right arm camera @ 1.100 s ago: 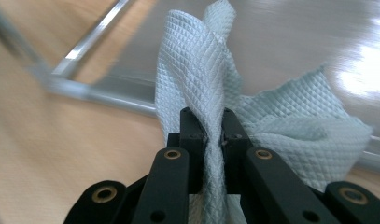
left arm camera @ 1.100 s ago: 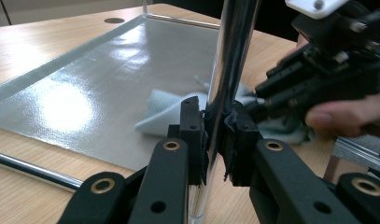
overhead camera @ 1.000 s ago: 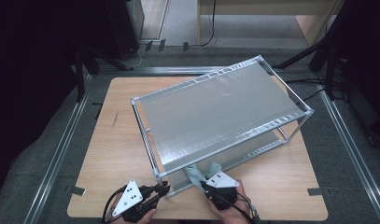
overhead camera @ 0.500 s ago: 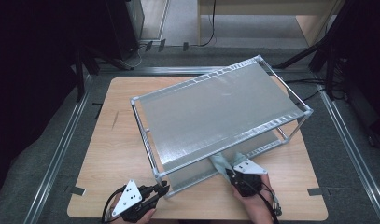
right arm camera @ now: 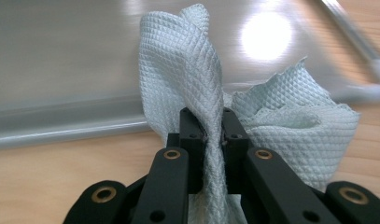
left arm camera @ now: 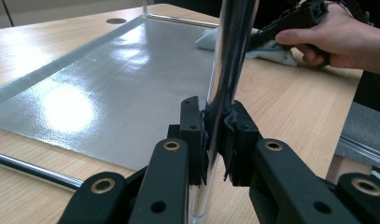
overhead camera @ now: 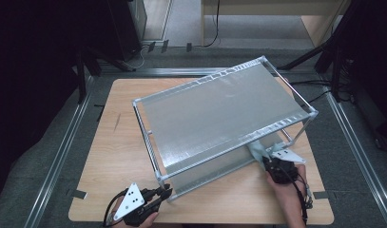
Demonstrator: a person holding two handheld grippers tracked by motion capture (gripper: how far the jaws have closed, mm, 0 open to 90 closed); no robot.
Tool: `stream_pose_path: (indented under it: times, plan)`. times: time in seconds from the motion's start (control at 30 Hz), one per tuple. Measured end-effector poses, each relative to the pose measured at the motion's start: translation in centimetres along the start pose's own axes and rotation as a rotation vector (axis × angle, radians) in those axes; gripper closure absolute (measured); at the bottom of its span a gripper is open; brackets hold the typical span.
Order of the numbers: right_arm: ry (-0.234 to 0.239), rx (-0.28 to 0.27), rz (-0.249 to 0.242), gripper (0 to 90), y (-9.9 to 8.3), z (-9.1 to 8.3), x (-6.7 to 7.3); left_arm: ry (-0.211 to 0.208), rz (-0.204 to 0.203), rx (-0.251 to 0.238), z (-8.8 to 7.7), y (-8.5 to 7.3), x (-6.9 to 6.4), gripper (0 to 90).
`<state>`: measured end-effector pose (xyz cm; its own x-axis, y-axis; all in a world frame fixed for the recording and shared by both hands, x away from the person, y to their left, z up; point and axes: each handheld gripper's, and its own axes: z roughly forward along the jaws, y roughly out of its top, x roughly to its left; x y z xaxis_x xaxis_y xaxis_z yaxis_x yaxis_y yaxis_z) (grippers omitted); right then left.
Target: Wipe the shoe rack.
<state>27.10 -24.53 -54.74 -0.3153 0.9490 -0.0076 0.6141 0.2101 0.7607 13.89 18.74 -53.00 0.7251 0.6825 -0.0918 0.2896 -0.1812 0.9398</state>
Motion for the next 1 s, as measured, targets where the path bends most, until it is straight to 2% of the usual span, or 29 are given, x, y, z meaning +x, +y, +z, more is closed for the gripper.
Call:
stream_pose_path:
  times: [0.2,0.37,0.4,0.43,0.47,0.53,0.6,0.73,1.0]
  plan:
    - [-0.092,-0.025,0.074,82.6,-0.1,0.4,-3.8,-0.001,-0.001,-0.001,0.0,0.0,0.0,80.2]
    - [-0.231,-0.005,0.131,83.3,0.3,0.5,-5.7,0.0,0.001,-0.001,0.0,0.0,0.0,80.2]
    - [-0.261,-0.031,0.146,83.3,0.4,0.2,-5.9,0.0,0.001,0.0,0.0,0.0,0.0,80.2]
    - [-0.266,-0.086,0.158,83.2,0.5,-0.5,-5.9,0.0,0.001,0.0,0.0,0.0,0.0,80.2]
    - [-0.261,-0.118,0.152,83.2,0.7,-0.9,-5.9,0.0,0.0,-0.001,0.0,0.0,0.0,80.2]
    - [-0.268,-0.149,0.121,83.0,1.2,-1.5,-5.7,-0.001,-0.001,-0.001,0.0,0.0,0.0,80.2]
    - [-0.236,-0.109,0.113,82.8,1.2,-1.1,-5.8,-0.001,-0.002,-0.001,0.0,0.0,0.0,80.1]
    - [-0.22,-0.055,0.127,83.0,0.2,0.1,-6.0,0.002,-0.002,0.001,0.0,0.0,0.0,80.2]
    - [-0.177,-0.023,0.113,83.2,0.1,0.6,-5.2,-0.001,-0.004,-0.001,0.0,0.0,0.0,80.1]
